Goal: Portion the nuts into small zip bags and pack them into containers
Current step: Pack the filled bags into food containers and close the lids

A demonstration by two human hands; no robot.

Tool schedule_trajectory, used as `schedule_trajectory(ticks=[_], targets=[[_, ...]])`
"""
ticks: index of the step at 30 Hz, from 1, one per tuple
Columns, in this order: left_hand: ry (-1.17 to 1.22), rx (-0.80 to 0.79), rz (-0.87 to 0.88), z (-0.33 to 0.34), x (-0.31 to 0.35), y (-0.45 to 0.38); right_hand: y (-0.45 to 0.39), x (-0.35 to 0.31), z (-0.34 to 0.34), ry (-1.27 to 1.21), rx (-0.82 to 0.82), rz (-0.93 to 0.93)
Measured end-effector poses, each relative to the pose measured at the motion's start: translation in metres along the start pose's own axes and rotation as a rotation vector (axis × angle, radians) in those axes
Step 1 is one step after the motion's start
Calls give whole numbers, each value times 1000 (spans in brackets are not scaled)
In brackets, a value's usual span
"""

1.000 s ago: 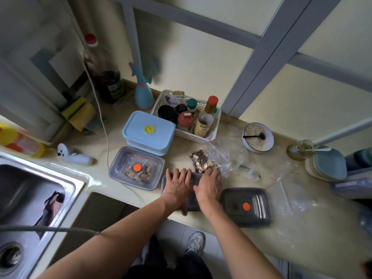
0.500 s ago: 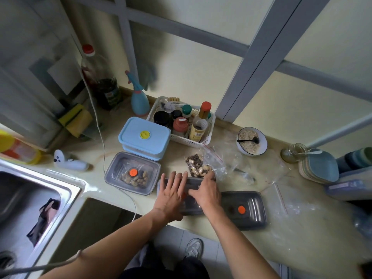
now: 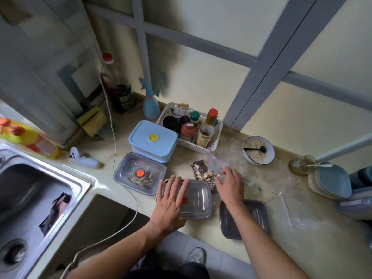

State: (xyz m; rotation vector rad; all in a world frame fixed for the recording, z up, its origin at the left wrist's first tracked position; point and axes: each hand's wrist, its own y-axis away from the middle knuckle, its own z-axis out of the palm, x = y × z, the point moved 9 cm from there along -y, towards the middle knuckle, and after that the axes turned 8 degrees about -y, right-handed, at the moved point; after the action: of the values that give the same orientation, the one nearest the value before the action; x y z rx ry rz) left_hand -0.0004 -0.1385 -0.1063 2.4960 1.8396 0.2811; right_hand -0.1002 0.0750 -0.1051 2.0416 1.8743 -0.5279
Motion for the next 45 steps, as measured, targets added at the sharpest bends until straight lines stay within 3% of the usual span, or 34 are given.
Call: schedule_trajectory(ticks=[3,6,10,14,19,24,28,30,36,40,45], targets=[[29,11,-85,-7,-7,2,-4,3,12,60,-65,-3],[91,34,-222,-13,-23,7,-3,-7,9,50,-9,-78],[186,57,-404,-18,-53,15,3,-26,-1,-198,-6,-149],[275,81,-478,-22,-69,20,14,-43,15,-404,-228,-166],[306,97,-543,-23,-75,25,37,-43,75,-456,-644,48],[280,86,-559,-19,-77,26,49,-51,104,-550,-716,100],[260,66,-567,-14,-80,25,40,-72,98,-359,-635,-197],[245,44,-539,-10,-80,22,40,-73,96,-344,-618,-243],[70,-121,-267,-1,-57,-2,20,-28,49,-570,-176,83],[-107,-273,-58,18,-25,-22,22,-19,34,-517,-116,104],[-135,-356,5,28,-6,-41,36,-19,38,-364,-153,101]])
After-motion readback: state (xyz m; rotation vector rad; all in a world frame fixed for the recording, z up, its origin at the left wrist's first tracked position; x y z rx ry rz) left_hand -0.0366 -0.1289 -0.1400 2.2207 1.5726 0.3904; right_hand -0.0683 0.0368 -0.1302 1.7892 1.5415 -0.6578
